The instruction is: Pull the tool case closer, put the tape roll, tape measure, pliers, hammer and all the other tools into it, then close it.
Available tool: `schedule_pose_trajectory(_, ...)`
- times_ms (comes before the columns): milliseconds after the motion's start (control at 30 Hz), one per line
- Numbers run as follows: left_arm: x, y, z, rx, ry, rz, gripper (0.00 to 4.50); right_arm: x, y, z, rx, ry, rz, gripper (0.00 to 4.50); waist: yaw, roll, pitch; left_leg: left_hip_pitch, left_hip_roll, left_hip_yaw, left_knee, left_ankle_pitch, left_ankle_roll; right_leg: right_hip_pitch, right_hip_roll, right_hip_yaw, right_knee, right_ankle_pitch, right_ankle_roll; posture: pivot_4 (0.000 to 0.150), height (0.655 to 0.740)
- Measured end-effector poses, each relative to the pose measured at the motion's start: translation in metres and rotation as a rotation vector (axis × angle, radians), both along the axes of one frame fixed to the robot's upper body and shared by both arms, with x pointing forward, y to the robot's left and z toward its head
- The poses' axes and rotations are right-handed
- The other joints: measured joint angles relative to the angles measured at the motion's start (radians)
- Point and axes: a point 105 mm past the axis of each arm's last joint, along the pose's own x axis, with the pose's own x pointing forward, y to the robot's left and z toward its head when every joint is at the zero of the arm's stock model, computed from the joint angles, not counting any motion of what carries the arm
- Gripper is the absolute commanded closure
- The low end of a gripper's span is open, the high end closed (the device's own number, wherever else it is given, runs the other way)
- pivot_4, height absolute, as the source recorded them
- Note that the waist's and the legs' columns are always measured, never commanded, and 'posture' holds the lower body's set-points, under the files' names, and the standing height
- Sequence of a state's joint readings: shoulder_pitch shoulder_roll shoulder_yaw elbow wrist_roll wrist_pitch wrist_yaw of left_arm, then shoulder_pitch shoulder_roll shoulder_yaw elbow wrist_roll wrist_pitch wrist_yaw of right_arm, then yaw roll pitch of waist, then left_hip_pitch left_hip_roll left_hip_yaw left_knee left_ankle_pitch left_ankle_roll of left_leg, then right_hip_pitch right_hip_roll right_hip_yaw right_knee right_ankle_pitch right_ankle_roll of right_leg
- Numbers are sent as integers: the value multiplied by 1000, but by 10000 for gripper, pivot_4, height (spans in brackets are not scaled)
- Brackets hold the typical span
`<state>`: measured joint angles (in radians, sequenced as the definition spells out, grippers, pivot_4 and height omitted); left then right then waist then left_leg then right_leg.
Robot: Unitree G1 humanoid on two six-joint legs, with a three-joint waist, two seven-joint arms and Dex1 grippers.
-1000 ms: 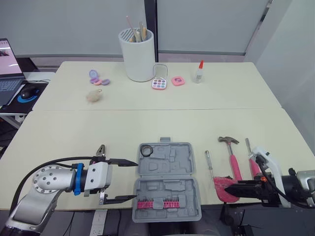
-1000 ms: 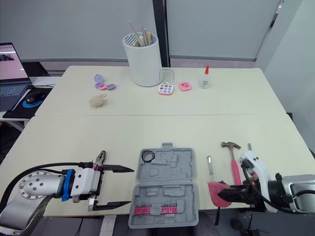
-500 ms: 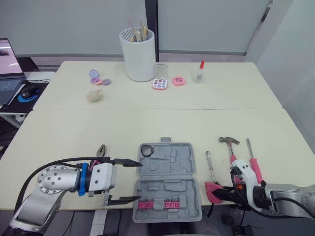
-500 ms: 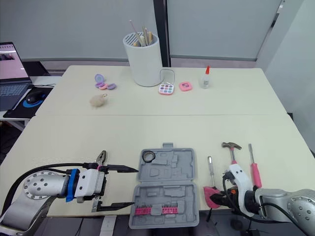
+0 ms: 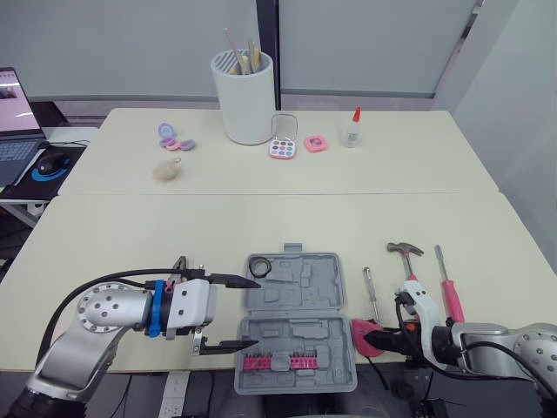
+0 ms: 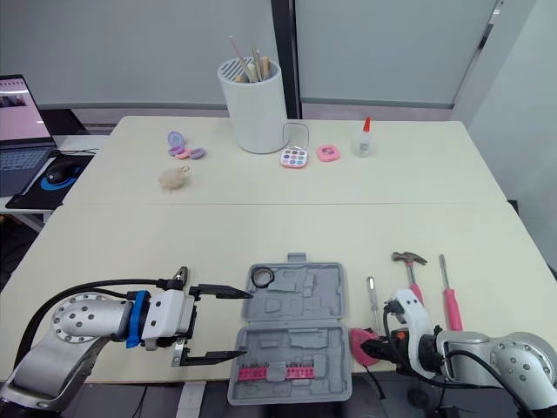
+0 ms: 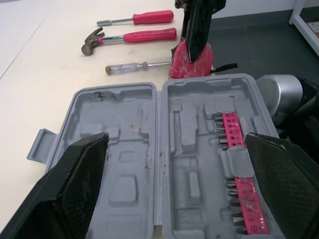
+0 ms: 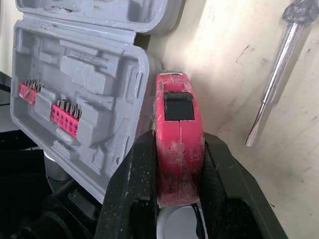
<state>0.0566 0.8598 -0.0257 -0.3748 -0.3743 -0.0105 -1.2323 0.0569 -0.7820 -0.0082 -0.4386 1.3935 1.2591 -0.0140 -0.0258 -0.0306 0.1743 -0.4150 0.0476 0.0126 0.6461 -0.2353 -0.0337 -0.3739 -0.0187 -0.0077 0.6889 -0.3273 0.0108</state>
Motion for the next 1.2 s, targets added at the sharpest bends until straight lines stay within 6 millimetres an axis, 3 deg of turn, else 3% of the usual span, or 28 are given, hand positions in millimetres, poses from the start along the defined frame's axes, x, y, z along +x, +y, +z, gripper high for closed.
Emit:
schedule_pose_trajectory(133,-1,-3,1,-1,3,-15,0,4,1,0,0,7,-4,37267,-1,0,0,0,0,0,0,0,0,0,0,0,0,0,0,1500,7366)
schedule_pose_trajectory(200,-2,-4,1,0,2,-18,0,5,0,0,-8,11,-8,29995,-1,0,0,0,0,0,0,0,0,0,0,0,0,0,0,1500,7366)
schedule_pose_trajectory(333,-2,-4,1,0,2,-18,0,6,-6,-3,-28,33,-30,20859,0,0,0,0,-1,1,0,0,0,0,0,0,0,0,0,1500,7366)
schedule_pose_trajectory(567,-2,-5,1,-13,2,-18,0,4,-23,30,-44,-28,31,135,1,0,0,0,0,0,0,0,0,0,0,0,0,0,0,1500,7366)
schedule_pose_trajectory(733,-5,-8,4,-41,8,-36,0,0,-25,53,-161,-202,212,135,1,1,0,0,0,-1,0,0,0,0,0,-1,0,0,0,1500,7366)
schedule_pose_trajectory(867,-7,-10,5,-52,13,-56,0,3,-23,57,-241,-401,386,135,3,1,0,0,-1,-1,0,0,0,0,0,-1,-1,0,0,1500,7366)
schedule_pose_trajectory(1033,-6,-12,6,-51,5,-73,0,2,-12,48,-278,-752,722,135,2,0,-1,0,-1,-1,1,0,0,1,0,-1,-1,-1,1,1500,7366)
schedule_pose_trajectory(1200,-9,-14,4,-47,20,-97,0,0,-17,24,-304,-864,929,135,0,0,-1,1,-1,0,1,0,-1,1,0,-1,0,0,0,1500,7366)
